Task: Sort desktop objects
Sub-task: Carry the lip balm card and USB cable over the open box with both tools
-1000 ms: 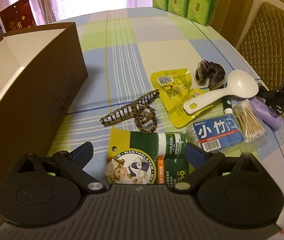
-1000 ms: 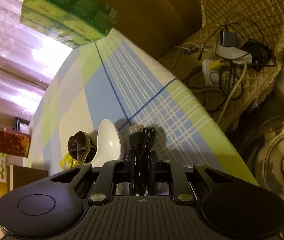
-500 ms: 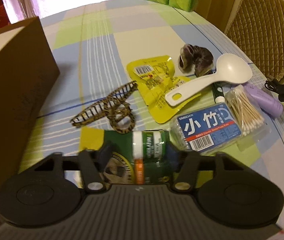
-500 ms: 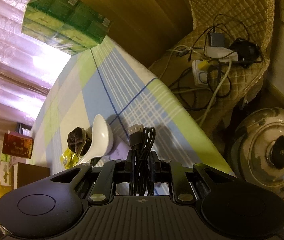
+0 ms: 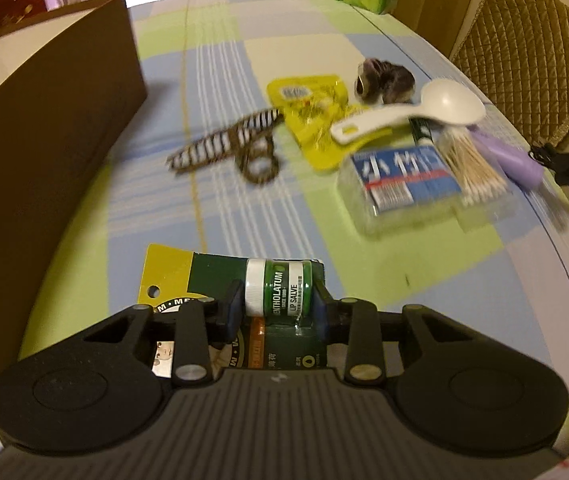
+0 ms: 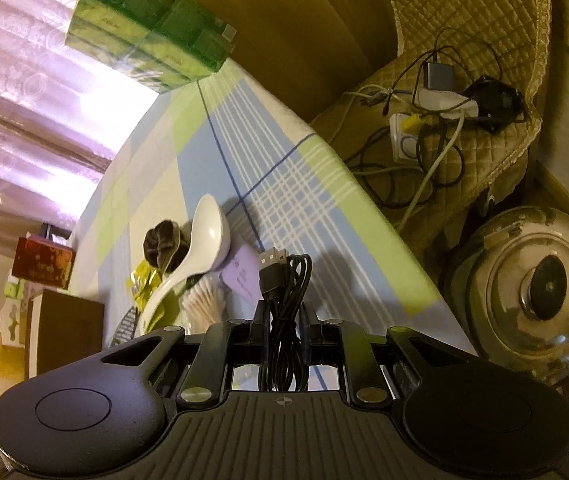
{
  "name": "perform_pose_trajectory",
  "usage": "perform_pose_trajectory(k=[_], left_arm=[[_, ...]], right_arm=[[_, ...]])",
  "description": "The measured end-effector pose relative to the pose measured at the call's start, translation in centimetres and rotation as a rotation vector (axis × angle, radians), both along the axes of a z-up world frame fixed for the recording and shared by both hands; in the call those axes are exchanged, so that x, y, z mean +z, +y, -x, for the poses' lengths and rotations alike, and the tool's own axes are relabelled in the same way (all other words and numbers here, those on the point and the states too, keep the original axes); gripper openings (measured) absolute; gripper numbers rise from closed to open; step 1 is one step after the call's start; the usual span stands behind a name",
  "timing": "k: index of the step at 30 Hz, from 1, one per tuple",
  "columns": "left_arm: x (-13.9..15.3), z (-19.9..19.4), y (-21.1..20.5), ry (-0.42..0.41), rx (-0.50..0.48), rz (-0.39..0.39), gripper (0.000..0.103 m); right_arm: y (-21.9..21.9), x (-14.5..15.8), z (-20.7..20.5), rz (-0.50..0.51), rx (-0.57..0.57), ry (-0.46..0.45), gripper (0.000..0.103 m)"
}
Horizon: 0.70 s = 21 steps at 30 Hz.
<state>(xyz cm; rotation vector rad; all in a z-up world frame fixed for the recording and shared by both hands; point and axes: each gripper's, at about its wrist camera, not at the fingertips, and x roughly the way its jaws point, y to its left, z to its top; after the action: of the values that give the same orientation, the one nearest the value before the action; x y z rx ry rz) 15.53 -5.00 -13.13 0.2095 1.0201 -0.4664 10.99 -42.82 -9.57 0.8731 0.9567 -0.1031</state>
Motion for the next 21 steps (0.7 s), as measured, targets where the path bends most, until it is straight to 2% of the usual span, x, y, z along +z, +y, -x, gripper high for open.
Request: perform_pose_trajectory(k=[7, 10, 13, 21], left_arm=[[-0.2, 1.1, 0.0, -0.028, 0.036, 0.008, 0.031], [-0.4, 1.2, -0.4, -0.065, 0.032, -0.007, 0.030], [-0.1, 1.9, -0.5, -0.067, 0.027, -0.014, 0.030], [3.1, 6.0, 0.5, -0.088, 0.050, 0.023, 0.030]], right_arm=[[0.5, 0.3, 1.3, 0.000, 0.042, -0.009, 0.011], [0.7, 0.7, 1.9, 0.007, 0.065, -0.020, 0.012], [1.0, 1.1, 2.7, 0.015, 0.087, -0.031, 0.012], [1.8, 1.7, 4.8, -0.006, 0.147, -0.054, 0.012]])
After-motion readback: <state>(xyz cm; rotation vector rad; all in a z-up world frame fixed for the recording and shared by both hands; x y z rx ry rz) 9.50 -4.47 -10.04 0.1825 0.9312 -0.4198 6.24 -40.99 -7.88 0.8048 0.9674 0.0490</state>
